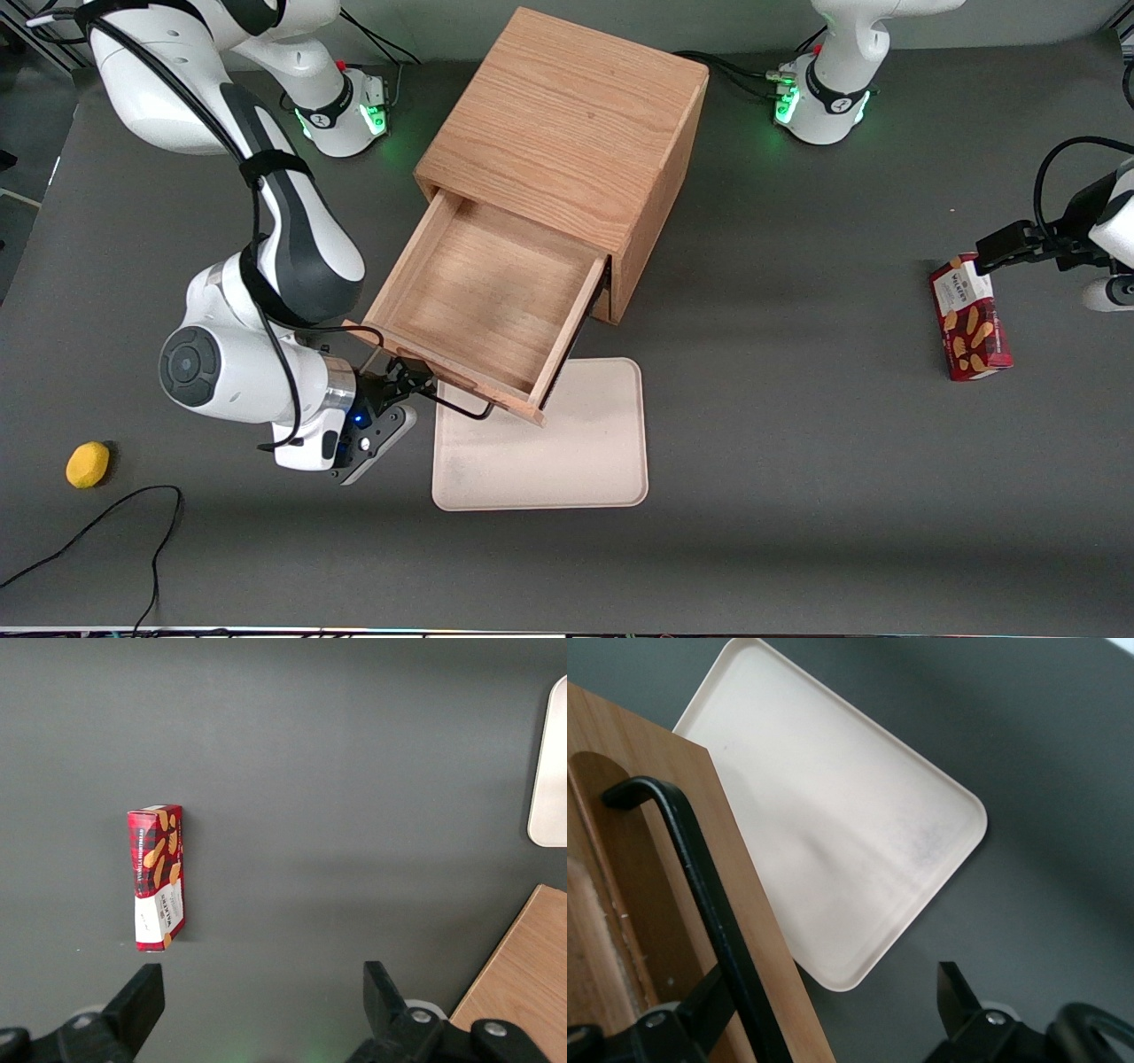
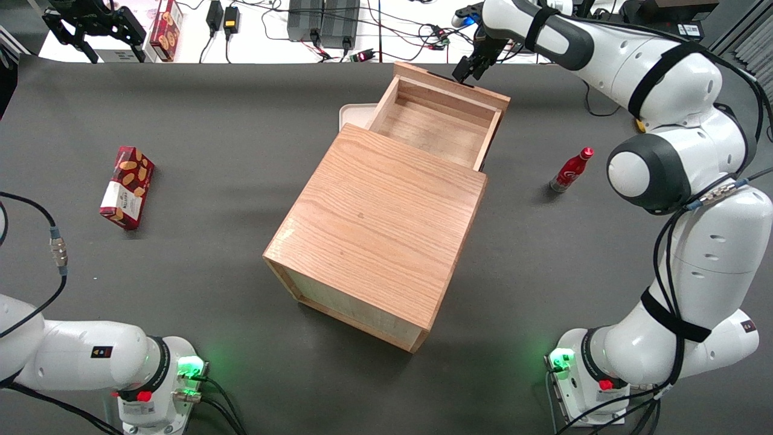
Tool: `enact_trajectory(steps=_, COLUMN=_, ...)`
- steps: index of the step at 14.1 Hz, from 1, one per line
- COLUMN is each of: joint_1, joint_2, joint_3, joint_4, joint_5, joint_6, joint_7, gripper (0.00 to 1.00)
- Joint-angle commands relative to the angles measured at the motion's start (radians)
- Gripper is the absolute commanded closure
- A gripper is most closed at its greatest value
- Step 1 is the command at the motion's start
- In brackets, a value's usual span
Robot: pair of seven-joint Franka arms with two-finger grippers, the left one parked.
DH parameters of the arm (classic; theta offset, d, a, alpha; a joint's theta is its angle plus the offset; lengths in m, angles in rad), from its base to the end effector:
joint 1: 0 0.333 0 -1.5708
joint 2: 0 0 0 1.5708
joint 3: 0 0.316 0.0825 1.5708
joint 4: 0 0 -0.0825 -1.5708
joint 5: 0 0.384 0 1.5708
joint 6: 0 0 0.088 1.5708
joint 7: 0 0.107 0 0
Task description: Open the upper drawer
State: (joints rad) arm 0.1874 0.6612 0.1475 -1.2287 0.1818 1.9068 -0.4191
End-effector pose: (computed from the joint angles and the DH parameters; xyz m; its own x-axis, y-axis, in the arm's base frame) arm 0.7032 0.2290 0.3901 0.7907 0.6010 0.1164 0.6100 -0.7574 -0.2328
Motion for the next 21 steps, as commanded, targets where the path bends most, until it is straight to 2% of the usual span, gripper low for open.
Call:
enact_trajectory(steps=1, joint_1=-0.006, joint_2=0.038, joint_3=0.001, joint_4=0.057, joint_5=0.005, joint_6=0.017, joint_7=-0.026, gripper=0.00)
enact_trajectory(steps=9, joint_1=-0.016, joint_2=0.043, joint_3=0.003, joint_4=0.060, joint_5=0.005, joint_6=0.083, joint_7=-0.024, gripper=0.00)
enact_trajectory(steps=17, joint_1=-0.028, joint_2=0.018, joint_3=0.000, joint_4=0.061, joint_5=0.007, joint_6=0.063, joint_7=-0.021, gripper=0.00)
enact_trajectory(steps=21, joint_1=-0.040, joint_2=0.014, joint_3=0.000, joint_4=0.118, joint_5=0.007, joint_6=0.018, joint_7=-0.020, gripper=0.00)
